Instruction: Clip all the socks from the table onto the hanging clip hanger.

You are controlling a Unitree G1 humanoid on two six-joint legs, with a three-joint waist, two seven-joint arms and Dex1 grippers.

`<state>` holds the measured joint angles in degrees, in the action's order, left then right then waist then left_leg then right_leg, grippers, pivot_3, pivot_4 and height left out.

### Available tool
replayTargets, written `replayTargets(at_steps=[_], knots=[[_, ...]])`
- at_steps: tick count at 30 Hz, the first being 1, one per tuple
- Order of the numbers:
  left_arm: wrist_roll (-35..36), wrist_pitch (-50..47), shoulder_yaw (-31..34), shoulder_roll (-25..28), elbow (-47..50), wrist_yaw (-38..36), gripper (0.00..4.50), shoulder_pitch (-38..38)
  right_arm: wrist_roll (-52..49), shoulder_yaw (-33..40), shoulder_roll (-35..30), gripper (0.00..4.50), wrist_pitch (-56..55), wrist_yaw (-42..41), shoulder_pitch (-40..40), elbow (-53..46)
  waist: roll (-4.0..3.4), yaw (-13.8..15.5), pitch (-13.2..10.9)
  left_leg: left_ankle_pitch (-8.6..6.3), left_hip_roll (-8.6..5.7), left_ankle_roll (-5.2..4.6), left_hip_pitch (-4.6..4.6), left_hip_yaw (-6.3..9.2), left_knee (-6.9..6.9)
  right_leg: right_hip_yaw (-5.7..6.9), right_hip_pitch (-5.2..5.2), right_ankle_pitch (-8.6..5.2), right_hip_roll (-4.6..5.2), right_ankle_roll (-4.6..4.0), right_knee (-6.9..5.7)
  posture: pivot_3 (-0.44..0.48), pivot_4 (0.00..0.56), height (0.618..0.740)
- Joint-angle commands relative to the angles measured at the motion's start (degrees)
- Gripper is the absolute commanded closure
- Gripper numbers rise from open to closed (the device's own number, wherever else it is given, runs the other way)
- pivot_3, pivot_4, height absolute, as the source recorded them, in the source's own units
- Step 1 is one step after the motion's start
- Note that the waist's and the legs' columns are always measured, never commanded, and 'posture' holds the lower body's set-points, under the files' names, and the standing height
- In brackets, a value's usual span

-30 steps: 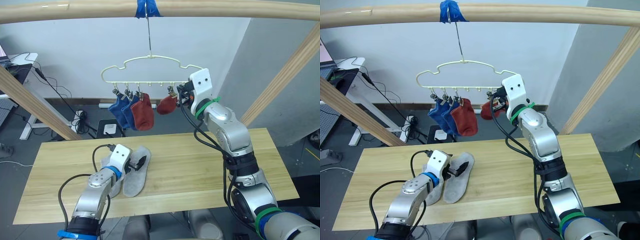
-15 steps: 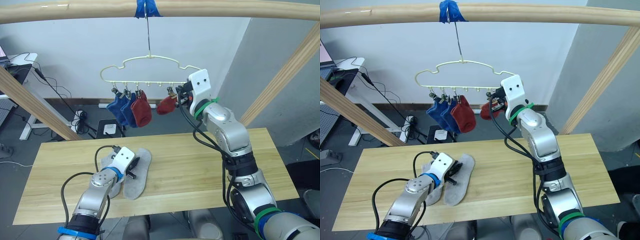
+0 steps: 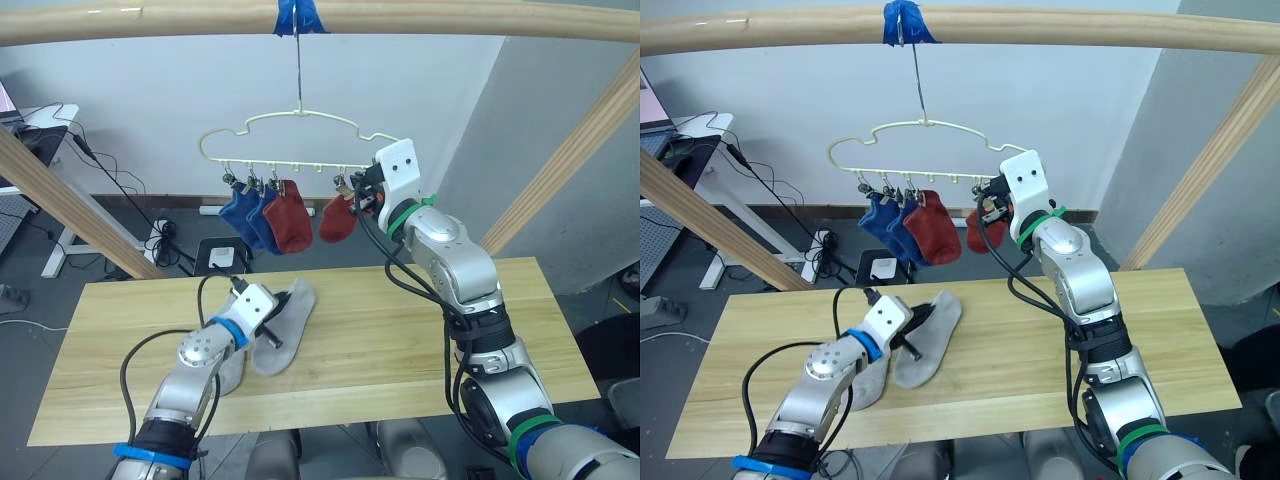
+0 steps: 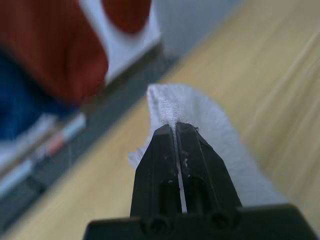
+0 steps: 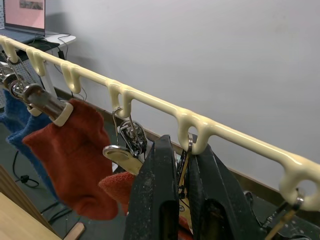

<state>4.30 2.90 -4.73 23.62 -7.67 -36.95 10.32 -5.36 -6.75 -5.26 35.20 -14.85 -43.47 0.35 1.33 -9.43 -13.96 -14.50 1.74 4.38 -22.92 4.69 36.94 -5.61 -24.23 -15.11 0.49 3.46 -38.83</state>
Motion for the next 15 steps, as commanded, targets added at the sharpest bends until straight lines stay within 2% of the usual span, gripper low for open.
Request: replayTargets(at_steps=[1, 7, 15], knots=[[1.2, 5.2, -2.0, -1.0, 2.9, -3.4, 4.49, 3.2, -0.3, 0.5, 0.0, 4.50, -0.8, -0.3, -1.4, -2.5, 0.00, 0.0, 0.0, 0.00, -0.01, 0.00, 0.00, -0.01, 0.00, -0.01, 0.00, 0.00, 0.00, 0.00, 0.00, -0.182, 0.218, 0.730], [-3.5, 12.2, -4.1, -5.2, -1.8, 0.4, 4.49, 11.1, -0.9, 1.2, 0.2, 4.50, 0.0, 0.2, -1.4, -3.6, 0.00, -0.2, 0.0, 0.00, -0.01, 0.00, -0.01, -0.01, 0.01, -0.01, 0.01, 0.00, 0.00, 0.00, 0.01, -0.200, 0.218, 0.730], [-5.7, 12.4, -5.1, -9.5, -9.4, 3.5, 4.49, 17.4, -1.4, 1.7, 0.6, 4.50, 1.1, 0.3, -1.3, -4.7, 0.00, -0.5, 0.0, 0.00, -0.03, -0.01, -0.01, 0.00, 0.01, -0.01, 0.01, 0.00, -0.01, 0.01, -0.01, -0.211, 0.218, 0.730]])
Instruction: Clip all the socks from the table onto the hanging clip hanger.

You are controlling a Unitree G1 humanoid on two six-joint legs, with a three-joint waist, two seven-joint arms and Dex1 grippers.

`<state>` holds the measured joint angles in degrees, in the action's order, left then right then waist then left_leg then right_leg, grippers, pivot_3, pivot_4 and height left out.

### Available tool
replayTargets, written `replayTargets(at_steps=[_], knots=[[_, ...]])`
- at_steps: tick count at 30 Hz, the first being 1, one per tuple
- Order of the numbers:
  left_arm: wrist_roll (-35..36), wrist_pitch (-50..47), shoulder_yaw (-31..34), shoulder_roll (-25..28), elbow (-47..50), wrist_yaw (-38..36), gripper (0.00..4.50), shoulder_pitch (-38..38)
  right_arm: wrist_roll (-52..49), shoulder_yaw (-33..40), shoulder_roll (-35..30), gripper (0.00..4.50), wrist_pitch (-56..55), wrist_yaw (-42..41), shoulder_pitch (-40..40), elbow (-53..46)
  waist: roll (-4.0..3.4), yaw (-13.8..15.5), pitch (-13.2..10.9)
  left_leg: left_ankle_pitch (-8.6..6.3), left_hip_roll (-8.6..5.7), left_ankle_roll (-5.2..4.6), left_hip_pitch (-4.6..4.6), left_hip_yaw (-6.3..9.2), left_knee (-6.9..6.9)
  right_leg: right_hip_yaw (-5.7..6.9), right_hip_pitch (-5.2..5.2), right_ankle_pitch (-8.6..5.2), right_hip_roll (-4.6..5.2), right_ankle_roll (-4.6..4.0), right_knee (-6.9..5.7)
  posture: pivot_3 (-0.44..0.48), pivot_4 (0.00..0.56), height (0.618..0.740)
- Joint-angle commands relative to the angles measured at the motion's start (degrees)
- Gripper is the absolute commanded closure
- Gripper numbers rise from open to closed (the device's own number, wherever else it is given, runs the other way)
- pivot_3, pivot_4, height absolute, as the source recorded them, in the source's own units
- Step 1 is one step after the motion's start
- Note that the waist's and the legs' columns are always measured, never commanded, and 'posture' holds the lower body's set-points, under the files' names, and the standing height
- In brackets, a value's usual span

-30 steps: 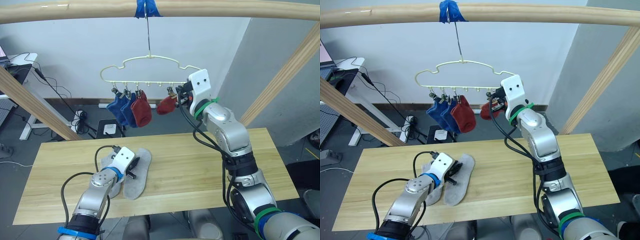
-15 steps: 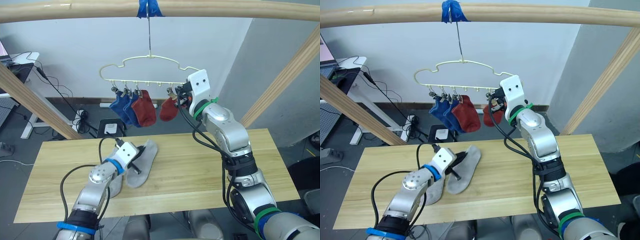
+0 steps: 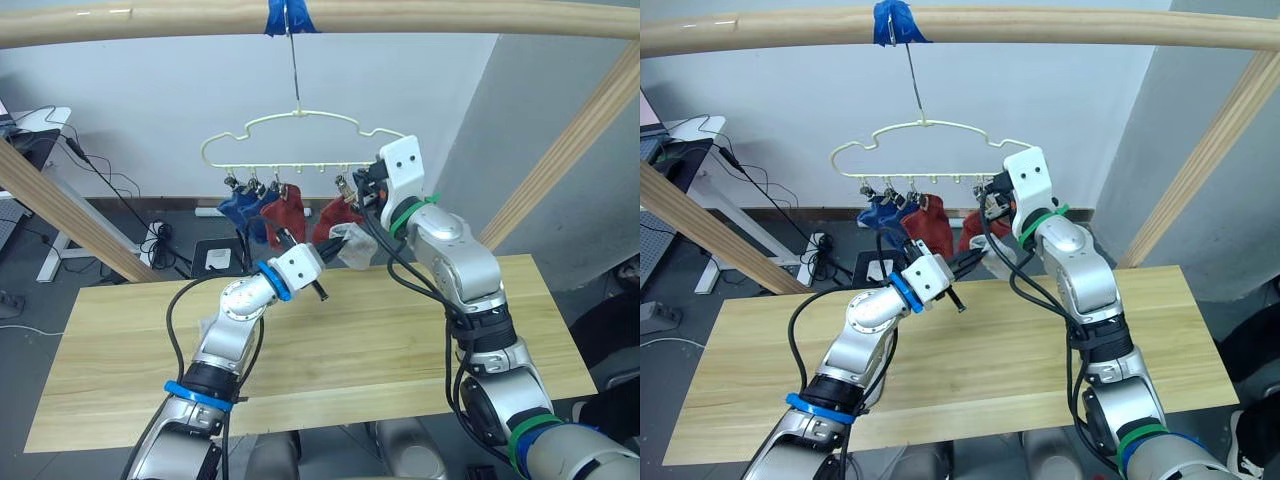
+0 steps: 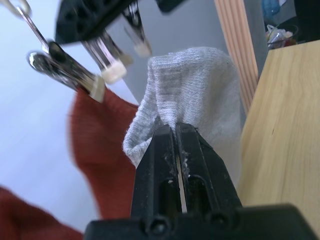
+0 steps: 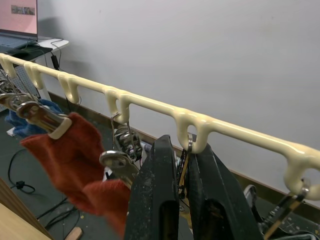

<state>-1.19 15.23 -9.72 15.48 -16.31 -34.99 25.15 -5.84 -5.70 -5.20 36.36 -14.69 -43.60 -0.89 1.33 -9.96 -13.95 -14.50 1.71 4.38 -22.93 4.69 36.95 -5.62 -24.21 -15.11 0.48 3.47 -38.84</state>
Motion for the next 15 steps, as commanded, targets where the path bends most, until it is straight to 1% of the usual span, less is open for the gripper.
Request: replayTargets(at_steps=[1, 8, 15], knots=[[-0.2, -0.2, -0.1, -1.8, -1.5, 1.8, 4.49, 3.4, -1.0, 0.7, 0.6, 4.50, 0.0, 0.1, -1.1, -3.6, 0.00, 0.0, 0.0, 0.00, 0.00, 0.00, -0.01, 0.01, 0.01, 0.01, 0.00, 0.00, 0.00, 0.00, 0.00, -0.211, 0.218, 0.730], [0.0, -0.1, 0.7, -3.0, -4.1, 3.3, 4.49, 7.2, -1.3, 0.7, 0.9, 4.50, 0.8, -0.3, -1.0, -4.2, 0.00, -0.4, 0.0, 0.00, -0.01, 0.00, 0.00, 0.01, 0.00, 0.01, 0.00, 0.00, 0.00, 0.01, 0.00, -0.216, 0.218, 0.730], [0.5, 0.1, 1.3, -2.7, -5.0, 3.7, 4.49, 8.1, -1.3, 0.6, 0.8, 4.50, 1.3, -0.3, -0.8, -4.6, 0.00, -1.2, 0.0, 0.00, -0.01, 0.00, -0.01, 0.01, 0.00, 0.00, 0.00, 0.00, 0.00, 0.00, -0.01, -0.220, 0.219, 0.730]])
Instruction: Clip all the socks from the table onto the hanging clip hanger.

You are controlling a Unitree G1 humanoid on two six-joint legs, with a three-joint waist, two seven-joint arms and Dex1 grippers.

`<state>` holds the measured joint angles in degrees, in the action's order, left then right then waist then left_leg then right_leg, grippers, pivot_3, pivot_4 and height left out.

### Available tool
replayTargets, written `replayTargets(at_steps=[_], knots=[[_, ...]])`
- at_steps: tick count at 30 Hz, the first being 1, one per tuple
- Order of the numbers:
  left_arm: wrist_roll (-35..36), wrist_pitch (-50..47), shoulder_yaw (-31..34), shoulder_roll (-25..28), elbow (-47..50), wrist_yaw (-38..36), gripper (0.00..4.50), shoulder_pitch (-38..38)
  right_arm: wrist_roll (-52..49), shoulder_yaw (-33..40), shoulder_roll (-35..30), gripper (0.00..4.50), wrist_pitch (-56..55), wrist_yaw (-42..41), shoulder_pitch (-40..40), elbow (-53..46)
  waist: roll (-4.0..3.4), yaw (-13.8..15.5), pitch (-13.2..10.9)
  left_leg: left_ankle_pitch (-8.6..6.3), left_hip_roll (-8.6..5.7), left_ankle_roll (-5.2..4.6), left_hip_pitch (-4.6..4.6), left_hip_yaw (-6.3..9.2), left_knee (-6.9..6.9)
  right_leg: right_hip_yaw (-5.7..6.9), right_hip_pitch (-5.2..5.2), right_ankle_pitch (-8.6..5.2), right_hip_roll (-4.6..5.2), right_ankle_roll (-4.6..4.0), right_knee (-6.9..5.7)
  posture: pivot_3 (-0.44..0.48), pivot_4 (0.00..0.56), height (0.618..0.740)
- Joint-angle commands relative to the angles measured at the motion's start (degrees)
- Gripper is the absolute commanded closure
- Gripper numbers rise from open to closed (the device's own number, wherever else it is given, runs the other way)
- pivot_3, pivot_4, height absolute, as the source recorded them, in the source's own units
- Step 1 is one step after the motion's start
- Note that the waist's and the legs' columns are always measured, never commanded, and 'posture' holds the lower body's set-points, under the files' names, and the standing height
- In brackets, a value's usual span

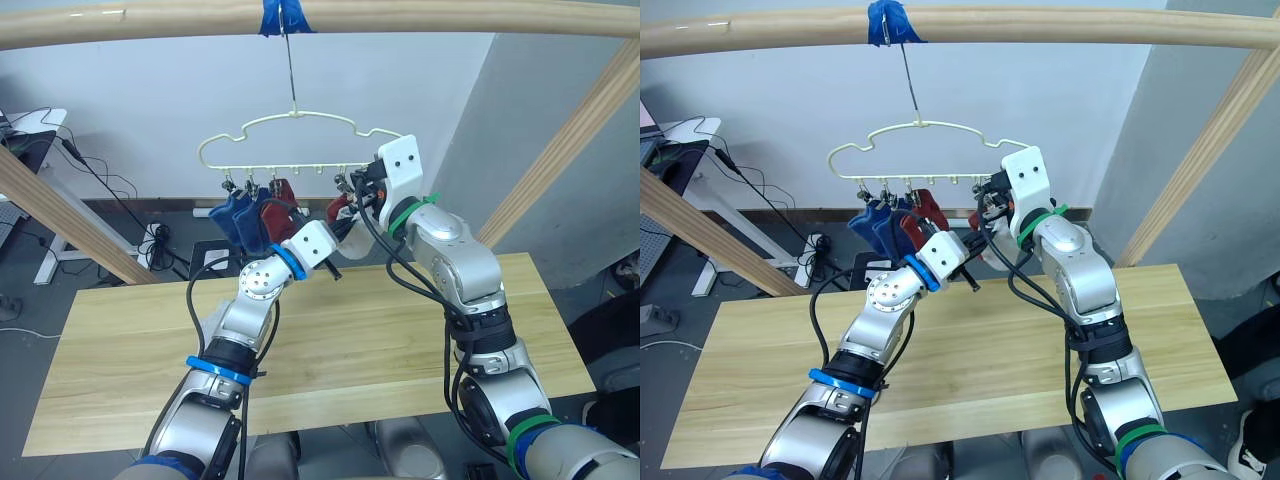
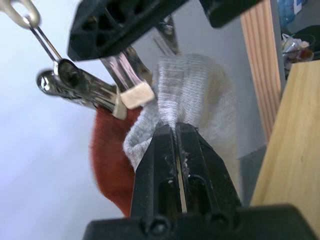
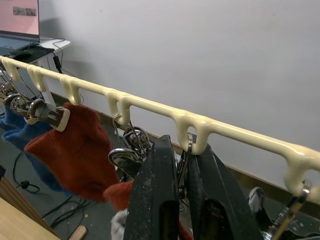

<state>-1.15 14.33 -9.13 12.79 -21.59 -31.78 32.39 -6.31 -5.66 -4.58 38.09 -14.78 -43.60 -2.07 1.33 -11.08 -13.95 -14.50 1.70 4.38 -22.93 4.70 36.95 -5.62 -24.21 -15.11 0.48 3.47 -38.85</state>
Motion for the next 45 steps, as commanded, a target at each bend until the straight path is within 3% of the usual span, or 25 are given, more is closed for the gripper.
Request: replayTargets(at_steps=[1, 21, 22, 23, 29, 37, 40, 45], knots=[[0.4, 0.9, 0.8, 0.0, 0.2, 0.5, 4.49, 0.9, -0.9, 0.6, 0.1, 4.50, -0.3, -0.2, -0.8, -3.5, 0.00, 0.0, 0.0, 0.00, 0.00, 0.00, 0.00, 0.00, 0.00, 0.00, 0.00, 0.00, 0.00, 0.00, 0.00, -0.220, 0.219, 0.730], [1.8, -0.2, 2.7, -1.0, -0.3, 1.7, 4.49, 2.8, -0.6, -0.2, -0.8, 4.50, 0.2, -1.0, -0.4, -3.2, 0.00, 0.0, 0.0, 0.00, 0.00, 0.00, 0.00, 0.01, 0.01, 0.00, 0.00, 0.00, 0.00, 0.00, -0.01, -0.214, 0.216, 0.730], [1.8, -0.2, 2.7, -1.0, -0.3, 1.7, 4.50, 2.9, -0.6, 0.0, -0.8, 3.83, 0.1, -1.0, -0.4, -3.2, 0.00, 0.0, 0.0, 0.00, 0.00, 0.00, 0.00, 0.01, 0.01, 0.01, 0.00, 0.00, 0.00, 0.00, -0.01, -0.214, 0.215, 0.730], [1.8, -0.2, 2.7, -1.0, -0.3, 1.7, 4.50, 2.9, -0.7, 0.0, -0.7, 3.63, 0.1, -1.0, -0.5, -3.3, 0.00, 0.0, 0.0, 0.00, 0.00, 0.00, 0.00, 0.01, 0.01, 0.01, 0.00, 0.00, 0.00, 0.00, -0.01, -0.214, 0.215, 0.730], [1.3, -0.1, 2.5, -1.2, -0.7, 1.9, 4.50, 3.0, -1.4, 0.7, -0.6, 1.43, 1.3, -1.0, -0.8, -4.8, 0.00, -0.1, 0.0, 0.00, 0.00, 0.00, 0.00, 0.01, 0.01, 0.01, 0.00, 0.00, 0.00, 0.00, -0.01, -0.217, 0.215, 0.730], [1.7, 0.5, 3.0, -2.1, -0.8, 3.0, 4.50, 3.2, -5.2, 1.8, -2.1, 1.43, 7.5, -2.6, 1.1, -13.0, 0.00, 0.0, 0.0, 0.00, 0.00, 0.00, -0.01, 0.01, 0.01, 0.01, 0.00, 0.00, 0.00, 0.00, -0.01, -0.221, 0.212, 0.730], [3.3, -0.7, 3.6, -2.4, -0.4, 2.4, 3.89, 3.1, -6.7, 2.1, -3.1, 1.39, 9.9, -3.2, 1.9, -15.9, 0.00, 0.0, 0.0, 0.00, 0.00, 0.00, -0.01, 0.01, 0.01, 0.01, 0.00, 0.00, 0.00, 0.00, -0.01, -0.224, 0.213, 0.730], [4.6, -2.1, 3.5, -2.3, 0.0, 1.1, 2.43, 2.9, -9.0, 2.7, -5.5, 1.39, 13.1, -4.2, 3.8, -20.6, 0.00, -0.1, 0.0, 0.00, 0.00, 0.00, 0.00, 0.02, 0.02, 0.02, 0.01, 0.00, 0.00, 0.01, -0.02, -0.230, 0.212, 0.730]])
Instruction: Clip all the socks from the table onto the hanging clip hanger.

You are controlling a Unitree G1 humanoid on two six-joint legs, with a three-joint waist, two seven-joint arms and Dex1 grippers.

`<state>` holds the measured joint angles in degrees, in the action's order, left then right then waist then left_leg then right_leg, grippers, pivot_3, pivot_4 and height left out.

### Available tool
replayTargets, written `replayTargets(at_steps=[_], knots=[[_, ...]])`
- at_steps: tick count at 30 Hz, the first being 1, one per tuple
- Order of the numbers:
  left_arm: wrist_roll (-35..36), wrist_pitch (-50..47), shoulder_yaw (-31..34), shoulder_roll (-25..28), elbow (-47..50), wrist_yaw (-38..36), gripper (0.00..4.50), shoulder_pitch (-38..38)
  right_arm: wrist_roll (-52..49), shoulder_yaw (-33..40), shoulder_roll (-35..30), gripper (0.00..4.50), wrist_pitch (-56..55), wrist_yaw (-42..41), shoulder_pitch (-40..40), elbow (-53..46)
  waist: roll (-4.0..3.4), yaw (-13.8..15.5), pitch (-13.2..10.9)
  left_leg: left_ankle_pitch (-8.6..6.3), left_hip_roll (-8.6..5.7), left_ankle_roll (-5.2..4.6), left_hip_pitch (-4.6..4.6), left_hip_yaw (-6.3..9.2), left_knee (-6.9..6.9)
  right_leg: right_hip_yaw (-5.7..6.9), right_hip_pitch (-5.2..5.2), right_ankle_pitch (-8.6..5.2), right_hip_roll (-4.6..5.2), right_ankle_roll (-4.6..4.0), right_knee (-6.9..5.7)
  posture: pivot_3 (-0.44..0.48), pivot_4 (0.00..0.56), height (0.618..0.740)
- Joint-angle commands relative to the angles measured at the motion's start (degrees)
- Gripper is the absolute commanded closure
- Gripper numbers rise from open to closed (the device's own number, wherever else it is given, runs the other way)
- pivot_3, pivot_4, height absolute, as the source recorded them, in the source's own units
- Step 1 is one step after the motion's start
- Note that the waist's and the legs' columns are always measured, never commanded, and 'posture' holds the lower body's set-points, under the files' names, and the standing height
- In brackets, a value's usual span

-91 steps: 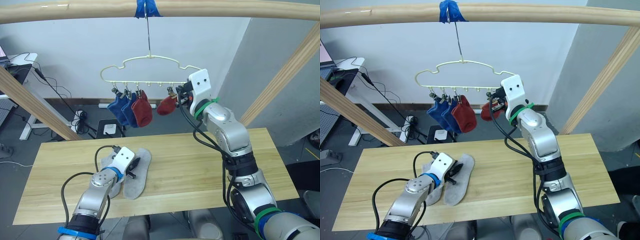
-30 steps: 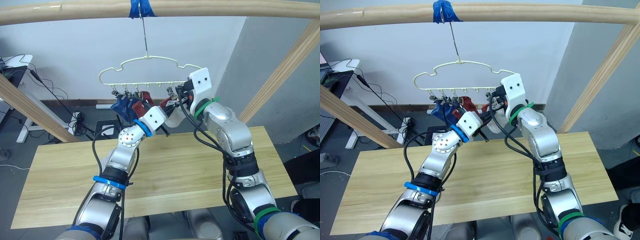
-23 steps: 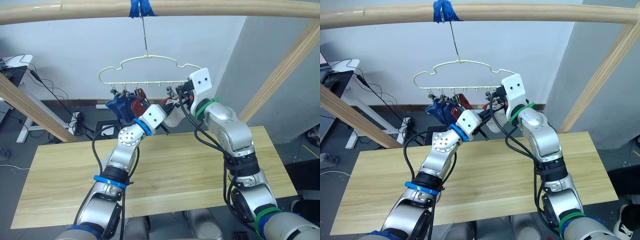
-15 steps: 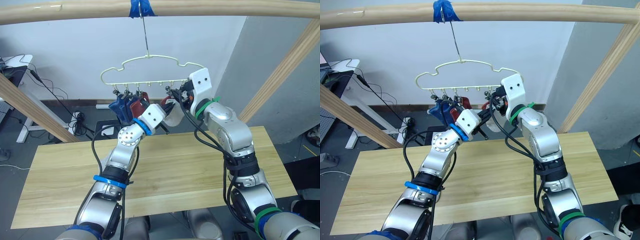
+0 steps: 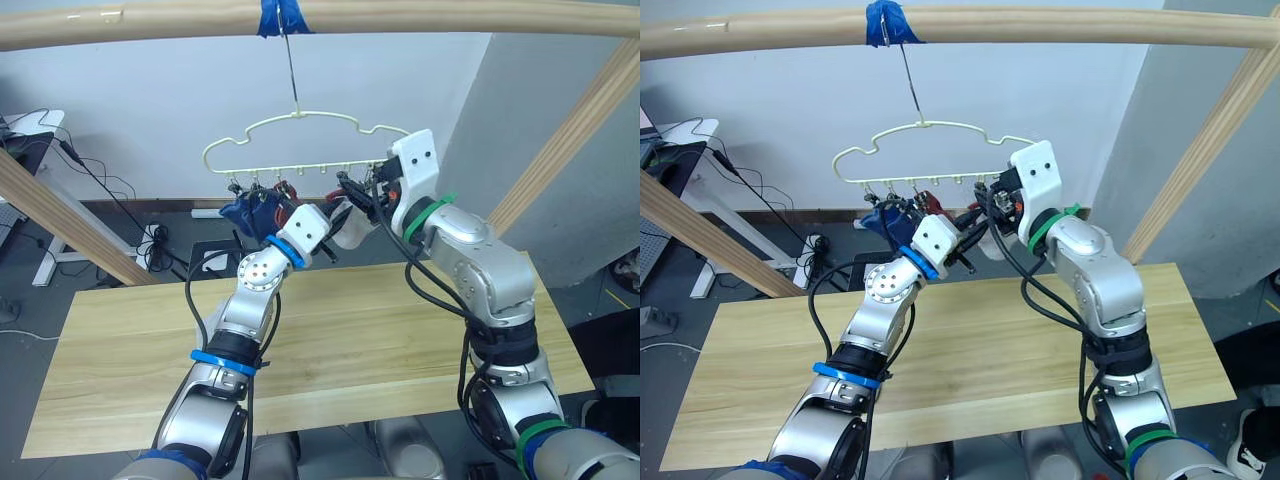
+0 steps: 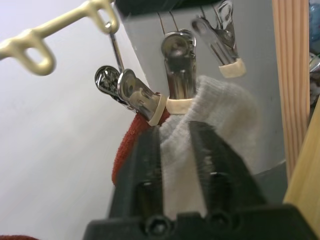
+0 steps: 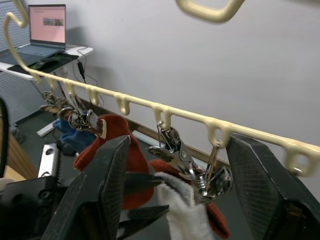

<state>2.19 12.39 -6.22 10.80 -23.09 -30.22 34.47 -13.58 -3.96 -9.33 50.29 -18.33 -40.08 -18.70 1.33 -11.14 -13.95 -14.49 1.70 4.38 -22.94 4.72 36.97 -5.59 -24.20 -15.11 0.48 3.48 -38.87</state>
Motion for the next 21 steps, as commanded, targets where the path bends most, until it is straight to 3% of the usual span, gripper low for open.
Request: replayTargets(at_steps=[1, 6, 13, 21], knots=[[1.5, -0.6, 0.6, -0.4, 1.7, -0.7, 2.14, 0.7, -2.3, 1.1, -1.5, 1.39, 1.5, -1.2, 0.7, -5.1, 0.00, 0.0, 0.0, 0.00, 0.00, 0.00, 0.00, -0.02, 0.00, -0.01, 0.01, 0.00, 0.00, 0.00, 0.01, -0.230, 0.212, 0.730], [3.0, -2.4, 0.2, 0.2, 3.8, -3.4, 0.83, -0.3, -5.4, 1.1, -5.9, 1.39, 2.6, -4.7, 3.3, -10.2, 0.00, 0.0, 0.0, 0.00, -0.01, 0.00, 0.00, -0.01, 0.00, 0.00, 0.01, -0.01, 0.00, 0.01, 0.02, -0.230, 0.212, 0.730], [10.6, -11.6, 1.4, 4.0, 13.8, -11.3, 0.83, -3.7, -2.8, 0.1, -9.9, 1.39, -3.0, -4.1, 7.8, -12.8, 0.00, -0.1, 0.0, 0.00, 0.00, 0.00, 0.02, -0.02, 0.00, -0.02, 0.01, -0.03, -0.01, 0.05, 0.00, -0.234, 0.212, 0.730], [16.6, -22.7, 2.7, 12.0, 25.4, -17.3, 0.83, -6.8, 4.5, -0.6, -4.7, 1.39, -7.3, 6.1, 8.5, -5.1, 0.00, -0.1, 0.0, 0.01, 0.03, 0.01, 0.05, -0.01, 0.02, -0.04, 0.02, -0.06, -0.05, 0.10, -0.05, -0.214, 0.207, 0.730]])
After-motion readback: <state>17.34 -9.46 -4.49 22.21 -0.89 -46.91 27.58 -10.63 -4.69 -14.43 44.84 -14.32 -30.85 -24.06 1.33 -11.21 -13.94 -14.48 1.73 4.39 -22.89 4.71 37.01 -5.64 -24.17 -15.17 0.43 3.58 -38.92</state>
